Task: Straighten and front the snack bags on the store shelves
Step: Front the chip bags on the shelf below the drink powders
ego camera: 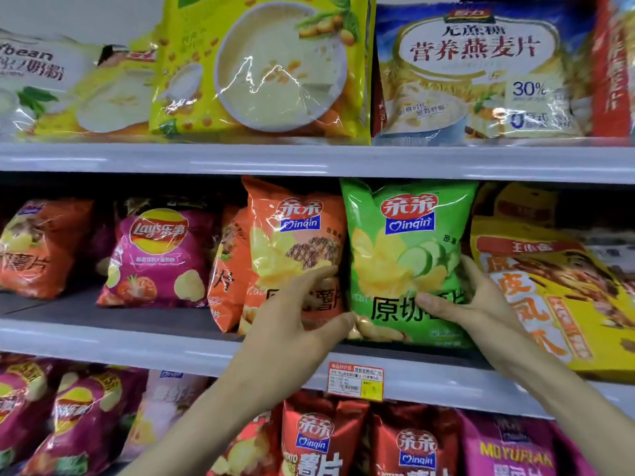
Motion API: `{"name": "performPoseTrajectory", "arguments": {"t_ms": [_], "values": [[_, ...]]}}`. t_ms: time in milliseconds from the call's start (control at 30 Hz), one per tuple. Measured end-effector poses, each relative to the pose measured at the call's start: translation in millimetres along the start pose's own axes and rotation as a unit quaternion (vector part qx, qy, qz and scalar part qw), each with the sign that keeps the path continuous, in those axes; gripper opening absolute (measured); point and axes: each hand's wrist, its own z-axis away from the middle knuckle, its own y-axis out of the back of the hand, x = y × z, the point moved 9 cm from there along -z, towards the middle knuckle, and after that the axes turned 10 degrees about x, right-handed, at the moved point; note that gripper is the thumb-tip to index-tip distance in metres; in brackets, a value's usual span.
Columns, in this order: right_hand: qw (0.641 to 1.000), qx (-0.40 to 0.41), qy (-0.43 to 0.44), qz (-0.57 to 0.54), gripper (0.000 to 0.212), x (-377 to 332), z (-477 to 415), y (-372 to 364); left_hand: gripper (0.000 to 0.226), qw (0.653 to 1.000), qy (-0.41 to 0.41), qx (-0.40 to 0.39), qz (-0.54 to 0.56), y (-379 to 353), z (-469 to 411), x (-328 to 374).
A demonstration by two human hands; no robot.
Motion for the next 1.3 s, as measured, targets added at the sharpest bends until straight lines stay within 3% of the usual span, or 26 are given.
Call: {"name": "performPoseTrajectory", "arguments": {"t_ms": [167, 333, 400, 467, 600, 700, 900, 1033, 1200, 1300], "values": [[0.996, -0.010, 0.000, 0.090, 0.071, 6.2, 7.5, 3.9, 0.065, 0.999, -0.031, -0.041, -0.015, -20.4, 8.8, 0.8], [0.979, -0.017, -0.026, 0.203, 0.109, 6.2, 18.3, 15.6, 0.075, 0.998, -0.045, -0.043, -0.021, -32.0, 12.8, 6.1], [0.967, -0.006, 0.007, 0.256, 0.105, -1.5, 29.7, 19.6, 0.075, 0.997, -0.053, -0.035, -0.035, -31.6, 16.1, 9.1], [0.937, 0.013, 0.052, 0.346, 0.091, -8.4, 38.5, 27.9, 0.075, 0.997, -0.053, -0.032, -0.046, -30.5, 18.2, 9.2], [0.833, 0.060, 0.149, 0.529, 0.062, -27.8, 53.3, 42.9, 0.073, 0.996, -0.041, -0.032, -0.069, -28.7, 22.6, 6.7], [0.821, 0.085, 0.238, 0.511, 0.041, -50.2, 65.9, 42.4, 0.076, 0.993, -0.046, -0.035, -0.103, -29.7, 25.9, 8.8], [0.820, 0.042, 0.385, 0.421, 0.035, -82.0, 89.4, -4.6, 0.060, 0.978, -0.077, 0.007, -0.196, -14.0, 27.8, 26.0], [0.833, 0.004, 0.414, 0.367, 0.033, -95.1, 96.4, -49.2, 0.060, 0.965, -0.073, 0.035, -0.248, 13.4, 31.1, 30.8], [0.846, -0.037, 0.418, 0.330, 0.031, -108.5, 102.0, -112.0, 0.043, 0.959, -0.044, 0.071, -0.270, 68.3, 31.2, 8.8], [0.853, -0.074, 0.404, 0.323, 0.032, -109.6, 102.8, -156.6, 0.050, 0.949, -0.032, 0.080, -0.302, 104.1, 33.0, -12.1]]}}
